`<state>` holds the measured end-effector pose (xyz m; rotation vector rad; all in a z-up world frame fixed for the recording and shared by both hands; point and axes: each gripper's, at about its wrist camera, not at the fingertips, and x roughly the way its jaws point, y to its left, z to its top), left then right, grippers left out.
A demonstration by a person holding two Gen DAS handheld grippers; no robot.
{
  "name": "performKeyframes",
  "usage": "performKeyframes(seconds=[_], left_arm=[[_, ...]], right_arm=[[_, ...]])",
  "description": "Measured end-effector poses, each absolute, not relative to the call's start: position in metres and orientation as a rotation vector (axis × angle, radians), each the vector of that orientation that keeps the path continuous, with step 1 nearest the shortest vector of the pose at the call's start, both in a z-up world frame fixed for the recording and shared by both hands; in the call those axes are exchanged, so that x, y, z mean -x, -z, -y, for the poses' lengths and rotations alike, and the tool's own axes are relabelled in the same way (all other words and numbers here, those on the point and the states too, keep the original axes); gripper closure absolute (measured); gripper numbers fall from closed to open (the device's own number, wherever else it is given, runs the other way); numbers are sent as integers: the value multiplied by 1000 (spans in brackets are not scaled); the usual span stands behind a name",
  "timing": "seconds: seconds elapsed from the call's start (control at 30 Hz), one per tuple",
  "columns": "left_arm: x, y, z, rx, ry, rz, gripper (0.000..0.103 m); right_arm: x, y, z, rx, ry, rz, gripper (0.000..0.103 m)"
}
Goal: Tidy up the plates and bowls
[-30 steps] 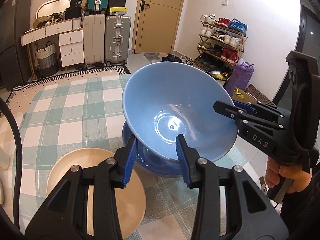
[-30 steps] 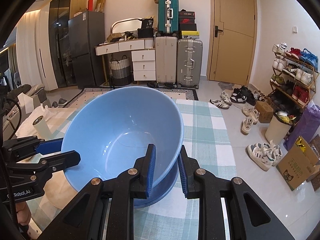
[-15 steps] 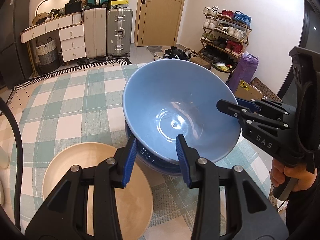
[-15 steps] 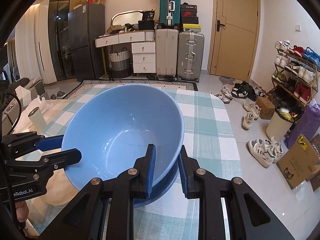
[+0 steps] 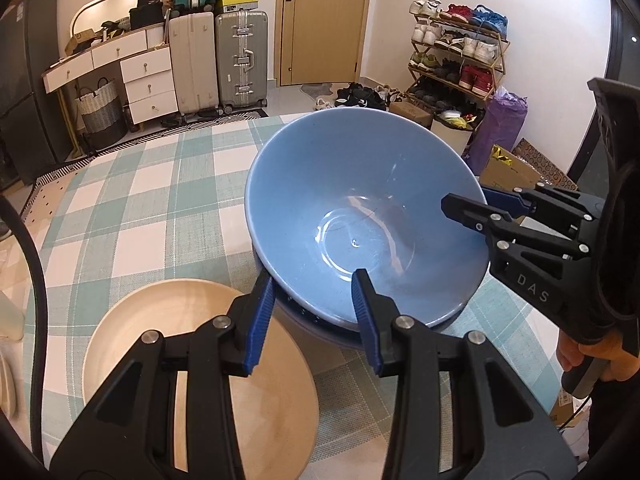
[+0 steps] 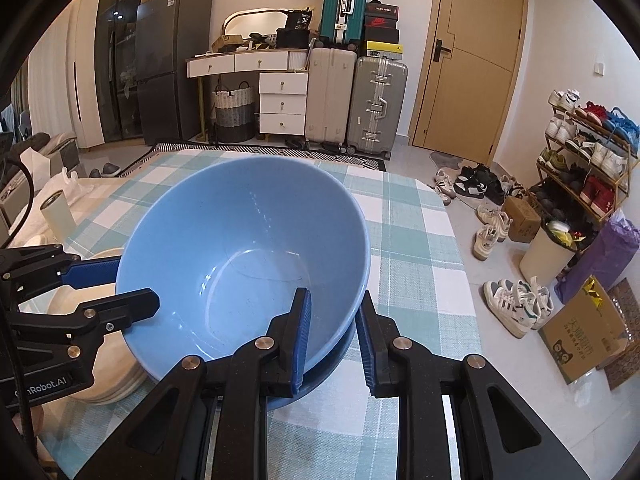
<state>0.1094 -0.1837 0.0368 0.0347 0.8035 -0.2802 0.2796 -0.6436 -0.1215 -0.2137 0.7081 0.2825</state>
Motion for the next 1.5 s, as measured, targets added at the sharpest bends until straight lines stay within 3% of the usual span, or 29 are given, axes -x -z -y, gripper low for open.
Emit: performKeyframes(seconds=[0.83,1.13,1.23,1.3,1.43,1.5], left_arm=[[-108,-20,191,-106,252,-784,67],[-114,-20,181,-54,279,-810,61],[-118,-20,179,-41,299,-823,53],[-122,-21,176,-21,318,-833,49],[-127,-23,168,30,329,-837,28],[-130,-26,164,44,335,-835,27]], right_arm=[[-277,140,628,276,-257,-716,78],[-278,142,638,280,-264,-709,75],[-279,139,642,268,-267,-708,69],[-279,136,649,230,-285,-716,55],[-278,127,660,183,-297,-706,33],[-278,125,665,167,-304,-707,22]])
